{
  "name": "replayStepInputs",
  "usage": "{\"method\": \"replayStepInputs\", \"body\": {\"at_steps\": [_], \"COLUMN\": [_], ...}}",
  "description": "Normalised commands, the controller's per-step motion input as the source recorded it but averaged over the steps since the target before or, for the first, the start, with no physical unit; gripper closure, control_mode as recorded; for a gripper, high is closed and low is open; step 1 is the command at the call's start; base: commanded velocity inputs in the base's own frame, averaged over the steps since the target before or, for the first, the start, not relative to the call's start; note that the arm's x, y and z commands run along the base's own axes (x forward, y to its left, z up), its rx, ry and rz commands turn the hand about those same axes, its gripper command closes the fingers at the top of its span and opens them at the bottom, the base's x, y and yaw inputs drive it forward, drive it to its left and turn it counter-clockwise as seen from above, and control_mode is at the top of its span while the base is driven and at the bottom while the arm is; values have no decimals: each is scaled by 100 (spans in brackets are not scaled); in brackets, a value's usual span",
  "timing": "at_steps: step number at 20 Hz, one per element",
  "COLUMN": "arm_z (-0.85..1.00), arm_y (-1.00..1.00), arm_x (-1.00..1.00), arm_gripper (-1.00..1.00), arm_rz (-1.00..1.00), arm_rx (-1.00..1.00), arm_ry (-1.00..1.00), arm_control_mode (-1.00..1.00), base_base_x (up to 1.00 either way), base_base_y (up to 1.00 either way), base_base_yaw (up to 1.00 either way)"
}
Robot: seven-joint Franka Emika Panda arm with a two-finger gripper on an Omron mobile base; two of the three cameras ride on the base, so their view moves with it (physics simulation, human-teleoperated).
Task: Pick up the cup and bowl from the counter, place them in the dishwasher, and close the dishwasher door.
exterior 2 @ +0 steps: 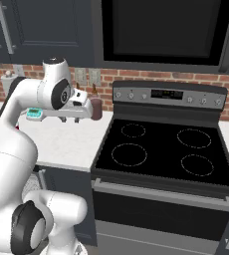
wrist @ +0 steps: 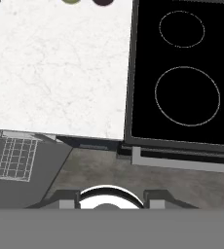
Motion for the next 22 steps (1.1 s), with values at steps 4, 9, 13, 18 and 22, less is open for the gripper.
{"method": "replayStepInputs", "body": {"at_steps": [4, 9, 13, 18, 22], "arm_z": [0, -29, -25, 0, 0], "arm_y": [18, 59, 41, 6, 21], "arm_x": [0, 0, 24, 2, -1], "arm_gripper": [-100, -100, -100, -100, -100], "arm_rz": [-1, 7, 3, 1, 1], "arm_rx": [0, 5, 5, 0, 0], "arm_ry": [0, 3, 6, -1, 0], "arm_control_mode": [-100, -100, -100, -100, -100], "base_base_x": [0, 0, 0, 0, 0], "base_base_y": [0, 0, 0, 0, 0], "base_base_yaw": [0, 0, 0, 0, 0]}}
